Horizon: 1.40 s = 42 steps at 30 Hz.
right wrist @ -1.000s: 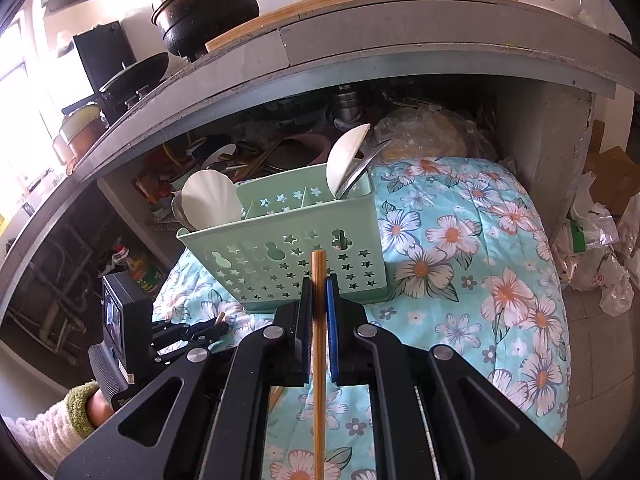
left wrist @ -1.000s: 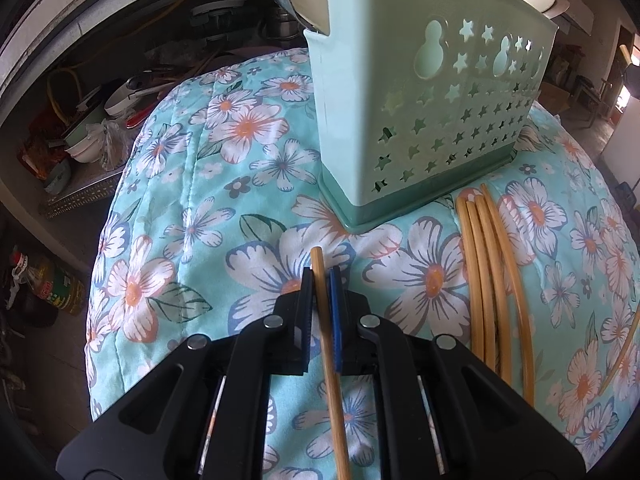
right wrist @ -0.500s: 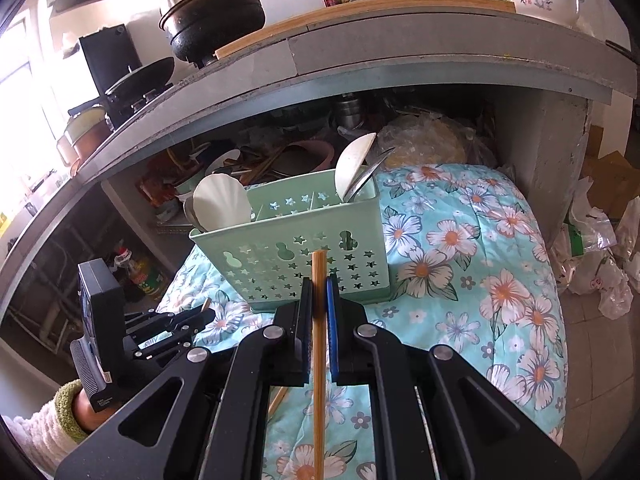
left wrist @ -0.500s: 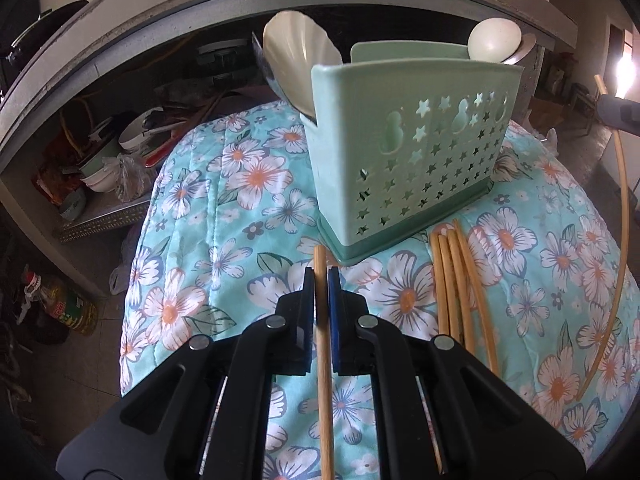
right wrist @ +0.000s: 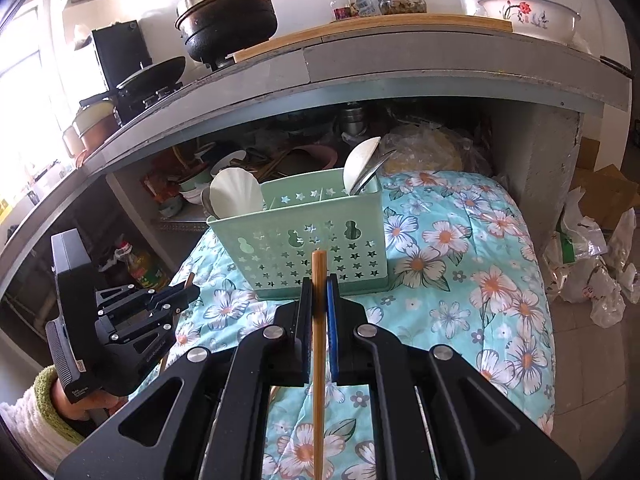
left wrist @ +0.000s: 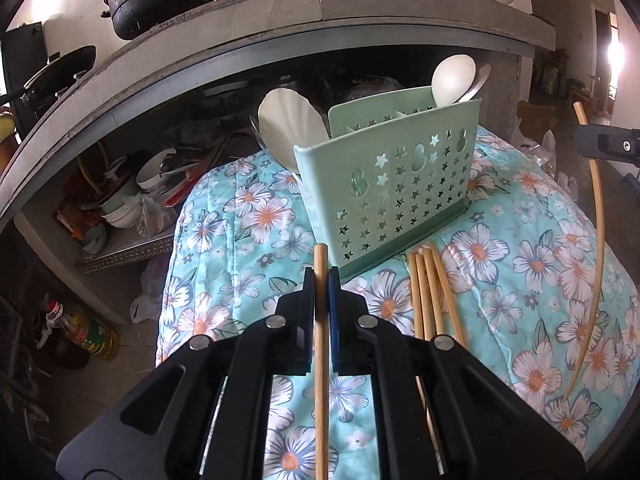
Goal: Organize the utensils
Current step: 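Lower the left gripper's chopstick into the holder and open the left gripper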
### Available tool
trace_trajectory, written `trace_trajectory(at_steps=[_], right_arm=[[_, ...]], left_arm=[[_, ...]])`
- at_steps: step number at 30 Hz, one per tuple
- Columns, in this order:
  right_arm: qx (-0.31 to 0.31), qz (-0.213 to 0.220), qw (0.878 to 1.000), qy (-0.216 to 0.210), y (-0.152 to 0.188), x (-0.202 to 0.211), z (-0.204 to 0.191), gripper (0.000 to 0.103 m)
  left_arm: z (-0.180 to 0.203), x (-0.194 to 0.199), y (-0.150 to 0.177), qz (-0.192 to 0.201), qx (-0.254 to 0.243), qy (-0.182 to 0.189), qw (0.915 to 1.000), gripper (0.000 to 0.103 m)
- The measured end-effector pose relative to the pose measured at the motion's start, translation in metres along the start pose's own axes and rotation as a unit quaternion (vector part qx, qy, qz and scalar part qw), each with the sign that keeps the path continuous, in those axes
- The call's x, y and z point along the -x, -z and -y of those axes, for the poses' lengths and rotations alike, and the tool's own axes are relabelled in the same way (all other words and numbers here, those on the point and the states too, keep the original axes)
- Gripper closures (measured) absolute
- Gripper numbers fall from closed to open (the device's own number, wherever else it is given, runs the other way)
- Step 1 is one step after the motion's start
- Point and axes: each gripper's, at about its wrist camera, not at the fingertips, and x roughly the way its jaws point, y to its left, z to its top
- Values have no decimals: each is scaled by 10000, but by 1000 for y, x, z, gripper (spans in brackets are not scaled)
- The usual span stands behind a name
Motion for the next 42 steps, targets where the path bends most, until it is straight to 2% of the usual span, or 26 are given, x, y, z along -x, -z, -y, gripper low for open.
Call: trace_trajectory(at_steps=[9,15,21,26,34,42], right_arm=[[96,121,9999,15,7,20,-5,96],[-2,399,9992,-72,4,39,-5,96],[-78,666,9976,-189,1,53,-6,96],[-151,752,9966,-301,1,57,-6,96],[-296,843,9950,-451,1,60,1,96],[-425,819,9939,-604,-1,56,11,96]], left_arm=[[0,27,-2,169,-41,-50,9998,97],[-16,51,-11,390,216,138,9989,97],[-32,79,-32,836,521,384,9944,97],[-43,103,-54,1367,725,577,9863,98],[-46,139,-100,2234,834,835,9676,98],[-39,146,-147,2764,849,942,9527,98]])
